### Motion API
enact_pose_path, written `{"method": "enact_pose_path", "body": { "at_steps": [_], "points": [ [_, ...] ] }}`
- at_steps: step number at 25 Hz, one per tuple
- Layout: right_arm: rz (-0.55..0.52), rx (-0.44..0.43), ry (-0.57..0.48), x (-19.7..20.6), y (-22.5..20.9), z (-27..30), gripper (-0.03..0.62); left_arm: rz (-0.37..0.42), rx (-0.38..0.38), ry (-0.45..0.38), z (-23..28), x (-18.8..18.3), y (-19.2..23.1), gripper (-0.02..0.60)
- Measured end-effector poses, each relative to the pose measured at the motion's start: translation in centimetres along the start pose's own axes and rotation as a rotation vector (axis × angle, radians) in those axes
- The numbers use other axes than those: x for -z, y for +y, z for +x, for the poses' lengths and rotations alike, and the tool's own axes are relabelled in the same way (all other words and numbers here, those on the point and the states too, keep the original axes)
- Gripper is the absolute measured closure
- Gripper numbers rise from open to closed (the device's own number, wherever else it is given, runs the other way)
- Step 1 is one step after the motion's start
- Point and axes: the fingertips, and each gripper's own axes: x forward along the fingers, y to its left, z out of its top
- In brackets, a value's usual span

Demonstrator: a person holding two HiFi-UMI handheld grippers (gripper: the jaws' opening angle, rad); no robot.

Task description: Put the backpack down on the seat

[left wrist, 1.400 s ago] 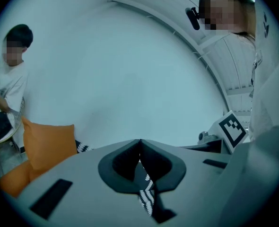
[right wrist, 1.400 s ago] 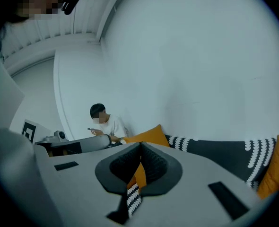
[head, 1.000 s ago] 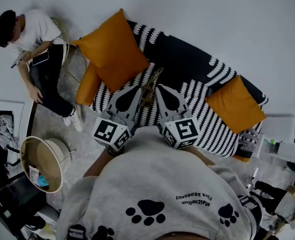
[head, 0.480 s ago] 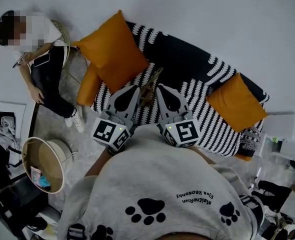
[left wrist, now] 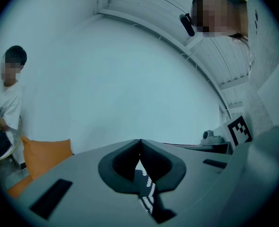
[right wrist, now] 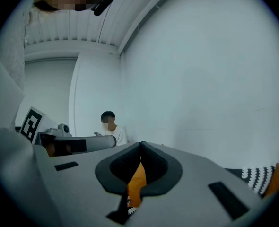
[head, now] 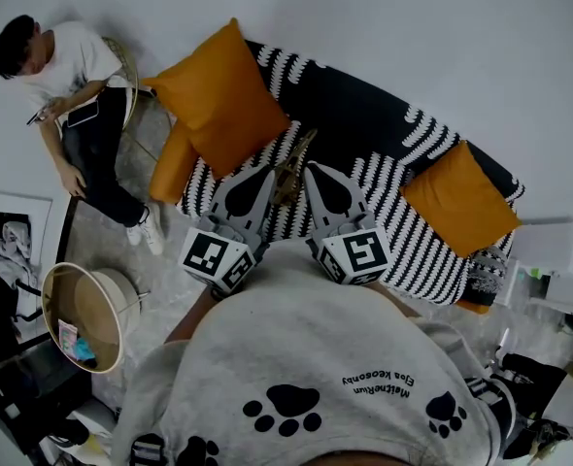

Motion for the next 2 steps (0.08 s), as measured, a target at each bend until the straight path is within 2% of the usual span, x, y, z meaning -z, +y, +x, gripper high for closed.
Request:
{"method": "enact_pose_path", "body": {
  "at_steps": [2],
  "points": [
    [0.001,-0.001,-0.002,0.07,-0.10,-0.32,0.560,0.000,0.002,-0.002,-0.04,0.16,-0.35,0.563]
  ]
}}
